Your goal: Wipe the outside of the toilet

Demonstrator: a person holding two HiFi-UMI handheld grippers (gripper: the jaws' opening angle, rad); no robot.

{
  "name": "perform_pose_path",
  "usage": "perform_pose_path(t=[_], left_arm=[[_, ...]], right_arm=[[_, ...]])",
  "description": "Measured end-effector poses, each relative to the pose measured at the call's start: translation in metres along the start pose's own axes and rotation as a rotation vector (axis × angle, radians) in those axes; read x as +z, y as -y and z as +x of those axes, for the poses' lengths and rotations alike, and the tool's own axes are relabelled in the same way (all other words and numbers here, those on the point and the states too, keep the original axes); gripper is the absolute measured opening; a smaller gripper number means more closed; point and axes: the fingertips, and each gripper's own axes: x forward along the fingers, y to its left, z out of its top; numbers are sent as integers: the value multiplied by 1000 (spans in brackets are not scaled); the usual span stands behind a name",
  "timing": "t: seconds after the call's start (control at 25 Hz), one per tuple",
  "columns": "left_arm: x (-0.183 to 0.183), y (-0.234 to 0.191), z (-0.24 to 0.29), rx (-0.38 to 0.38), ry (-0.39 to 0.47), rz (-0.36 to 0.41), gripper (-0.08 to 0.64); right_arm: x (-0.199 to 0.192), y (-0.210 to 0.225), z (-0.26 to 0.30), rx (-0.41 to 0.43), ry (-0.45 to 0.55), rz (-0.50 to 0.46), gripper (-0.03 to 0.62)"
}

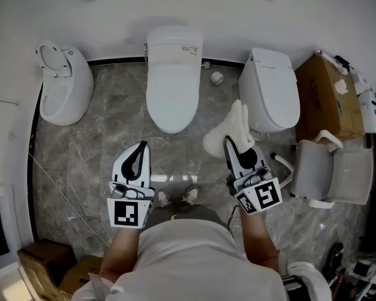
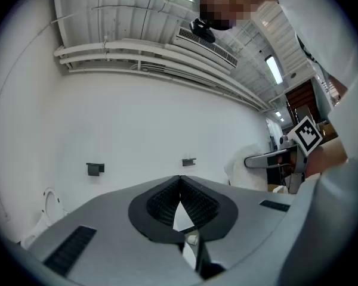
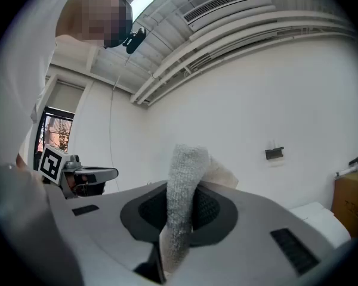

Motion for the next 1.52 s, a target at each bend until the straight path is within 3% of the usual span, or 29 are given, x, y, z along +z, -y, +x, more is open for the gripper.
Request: perform_pose_path(t=[0.36, 0.96, 1.32, 1.52], left_arm=[[11, 12, 12, 0, 25, 15, 17], [0, 13, 29, 54, 17, 31, 17], [-24, -27, 106, -18, 26, -33, 17], [-31, -83, 178, -58, 13, -33, 17]], right_arm=[[2, 8, -2, 23, -4, 1, 69], [-1, 24, 2, 95, -5, 17, 71], [-14, 52, 69, 49, -69, 17, 71], [-14, 82, 152, 33, -106, 33, 71]])
